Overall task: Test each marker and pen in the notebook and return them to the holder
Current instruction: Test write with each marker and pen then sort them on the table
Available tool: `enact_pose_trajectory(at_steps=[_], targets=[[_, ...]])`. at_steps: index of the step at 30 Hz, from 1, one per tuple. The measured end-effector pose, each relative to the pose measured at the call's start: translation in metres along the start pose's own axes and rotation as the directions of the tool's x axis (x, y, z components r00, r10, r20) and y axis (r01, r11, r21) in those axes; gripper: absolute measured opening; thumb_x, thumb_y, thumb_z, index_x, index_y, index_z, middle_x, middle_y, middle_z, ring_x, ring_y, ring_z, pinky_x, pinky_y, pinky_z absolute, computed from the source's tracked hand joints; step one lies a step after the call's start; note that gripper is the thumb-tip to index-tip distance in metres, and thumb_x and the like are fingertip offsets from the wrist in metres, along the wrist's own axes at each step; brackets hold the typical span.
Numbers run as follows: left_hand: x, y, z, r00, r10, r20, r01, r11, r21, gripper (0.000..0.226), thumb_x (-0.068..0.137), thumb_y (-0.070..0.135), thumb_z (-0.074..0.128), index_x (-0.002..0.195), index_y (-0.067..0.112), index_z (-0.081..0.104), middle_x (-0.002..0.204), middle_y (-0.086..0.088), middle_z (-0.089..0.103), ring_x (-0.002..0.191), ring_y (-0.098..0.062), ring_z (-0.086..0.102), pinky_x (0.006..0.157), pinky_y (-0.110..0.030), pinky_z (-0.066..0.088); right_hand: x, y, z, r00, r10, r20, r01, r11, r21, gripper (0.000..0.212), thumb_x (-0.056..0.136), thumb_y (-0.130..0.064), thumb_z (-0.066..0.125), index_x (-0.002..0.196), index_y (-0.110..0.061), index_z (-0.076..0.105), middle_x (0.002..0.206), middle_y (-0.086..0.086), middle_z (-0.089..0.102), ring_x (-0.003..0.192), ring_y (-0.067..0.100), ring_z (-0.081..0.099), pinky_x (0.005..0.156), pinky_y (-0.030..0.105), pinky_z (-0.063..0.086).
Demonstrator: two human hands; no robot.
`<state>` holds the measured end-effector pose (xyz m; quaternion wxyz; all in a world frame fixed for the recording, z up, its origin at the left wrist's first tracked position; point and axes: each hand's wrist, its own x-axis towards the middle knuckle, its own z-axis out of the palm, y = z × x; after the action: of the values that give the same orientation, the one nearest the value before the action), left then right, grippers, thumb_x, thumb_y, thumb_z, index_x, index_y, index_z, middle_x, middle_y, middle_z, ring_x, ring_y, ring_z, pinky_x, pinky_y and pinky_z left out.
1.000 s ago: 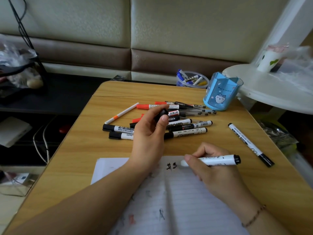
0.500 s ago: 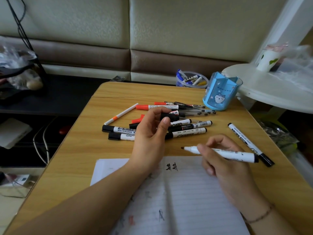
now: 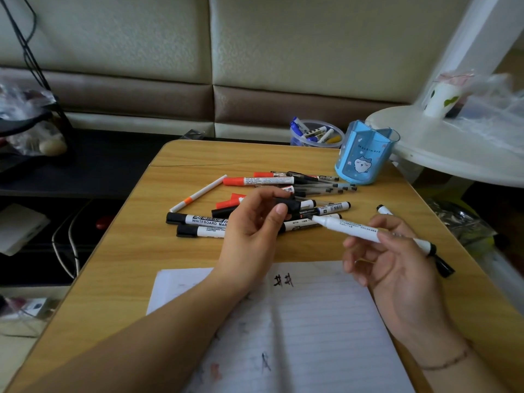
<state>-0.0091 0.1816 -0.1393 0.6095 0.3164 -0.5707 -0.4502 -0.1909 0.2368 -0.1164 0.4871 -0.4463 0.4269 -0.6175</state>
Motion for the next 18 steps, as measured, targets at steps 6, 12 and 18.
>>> enact_pose_trajectory(at_steps=[6,12,18], targets=[[-0.001,-0.001,0.002,0.998,0.006,0.057,-0.005,1.000,-0.011,0.016,0.092,0.015,0.057,0.106,0.018,0.064,0.093,0.005,0.069,0.085,-0.007,0.062,0.075,-0.019,0.046,0.000,-0.002,0.002,1.000,-0.015,-0.002,0.015,1.000,-0.008,0.016,0.081,-0.021,0.052,0.080,-0.026,0.067,0.082,0.016,0.071,0.053,0.024,0.059,0.040,0.026,0.037],[-0.003,0.002,0.002,0.993,0.013,0.121,-0.008,0.999,-0.048,0.017,0.089,0.011,0.060,0.105,0.014,0.066,0.086,0.006,0.071,0.075,-0.011,0.063,0.074,-0.026,0.052,-0.003,-0.007,0.005,0.998,-0.005,0.068,0.008,0.999,-0.050,0.050,0.060,-0.057,0.081,0.093,-0.021,0.070,0.097,0.021,0.073,0.060,0.031,0.066,0.042,0.025,0.043],[-0.002,0.007,0.002,0.991,0.052,0.121,-0.049,0.998,-0.033,0.017,0.088,0.007,0.061,0.099,0.018,0.069,0.081,0.004,0.072,0.068,-0.011,0.065,0.069,-0.024,0.054,-0.003,-0.009,0.005,0.997,-0.002,0.077,0.006,0.999,-0.053,0.051,0.063,-0.057,0.079,0.097,-0.019,0.070,0.099,0.020,0.073,0.060,0.033,0.068,0.041,0.026,0.042]])
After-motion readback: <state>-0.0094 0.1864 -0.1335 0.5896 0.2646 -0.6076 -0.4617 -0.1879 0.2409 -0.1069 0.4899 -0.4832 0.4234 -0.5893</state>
